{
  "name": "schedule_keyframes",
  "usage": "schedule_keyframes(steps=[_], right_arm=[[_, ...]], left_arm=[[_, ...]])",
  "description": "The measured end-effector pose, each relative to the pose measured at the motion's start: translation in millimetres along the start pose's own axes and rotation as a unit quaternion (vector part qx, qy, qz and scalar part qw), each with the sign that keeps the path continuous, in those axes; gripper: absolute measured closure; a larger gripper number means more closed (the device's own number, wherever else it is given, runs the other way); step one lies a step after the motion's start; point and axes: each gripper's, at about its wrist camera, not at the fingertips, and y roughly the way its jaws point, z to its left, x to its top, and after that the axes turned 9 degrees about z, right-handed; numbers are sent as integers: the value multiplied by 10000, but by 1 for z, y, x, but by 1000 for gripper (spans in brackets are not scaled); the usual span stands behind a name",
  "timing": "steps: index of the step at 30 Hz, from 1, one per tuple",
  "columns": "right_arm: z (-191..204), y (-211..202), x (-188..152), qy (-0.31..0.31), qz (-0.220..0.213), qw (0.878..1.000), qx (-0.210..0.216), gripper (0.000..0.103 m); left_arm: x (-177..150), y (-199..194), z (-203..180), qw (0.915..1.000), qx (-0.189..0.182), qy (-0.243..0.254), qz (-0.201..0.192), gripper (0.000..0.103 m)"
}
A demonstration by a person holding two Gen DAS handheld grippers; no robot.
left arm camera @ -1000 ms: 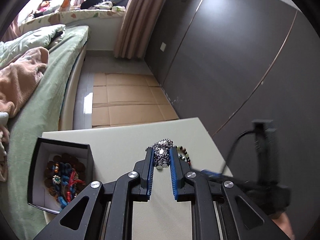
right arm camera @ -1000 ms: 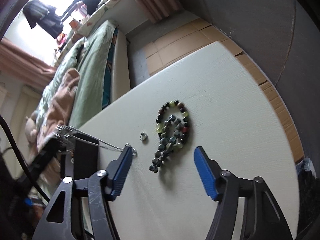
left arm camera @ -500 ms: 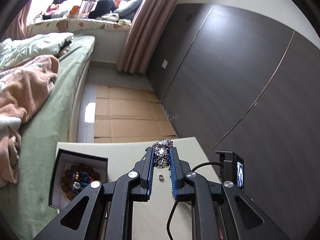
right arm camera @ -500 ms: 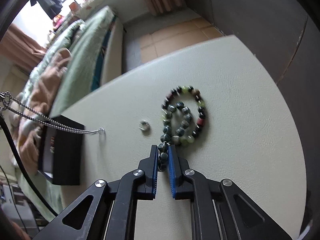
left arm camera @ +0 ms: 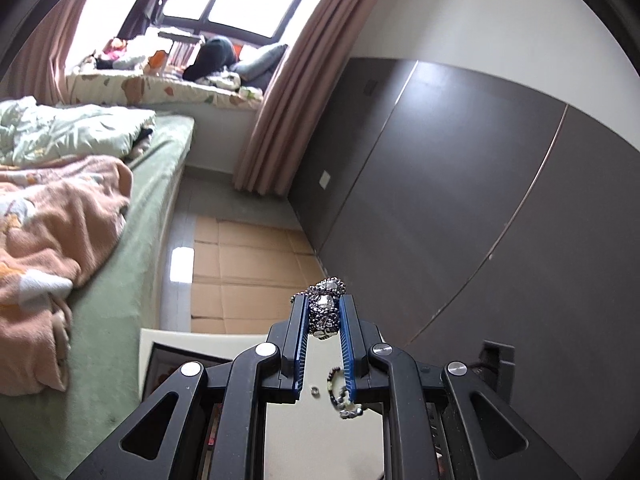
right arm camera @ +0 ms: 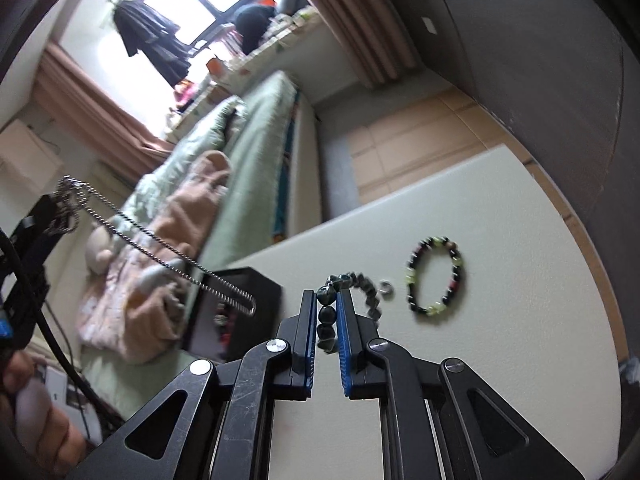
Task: Organize jewelry
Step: 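Lift the silver chain with the left tool while the right grasps the dark bead strand, then lower both held items into the black box and open both tools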
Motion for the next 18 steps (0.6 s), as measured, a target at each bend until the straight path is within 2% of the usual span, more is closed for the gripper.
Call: schedule_keyframes(steps=[6, 18], right_arm=[[21, -8, -2, -205, -189, 9992, 288, 91], [48, 5, -1, -407, -181, 9972, 595, 91]], left_arm=[[3, -12, 12, 9998, 128, -50, -120, 87], [0, -2, 59, 9975, 474, -522, -35, 87]])
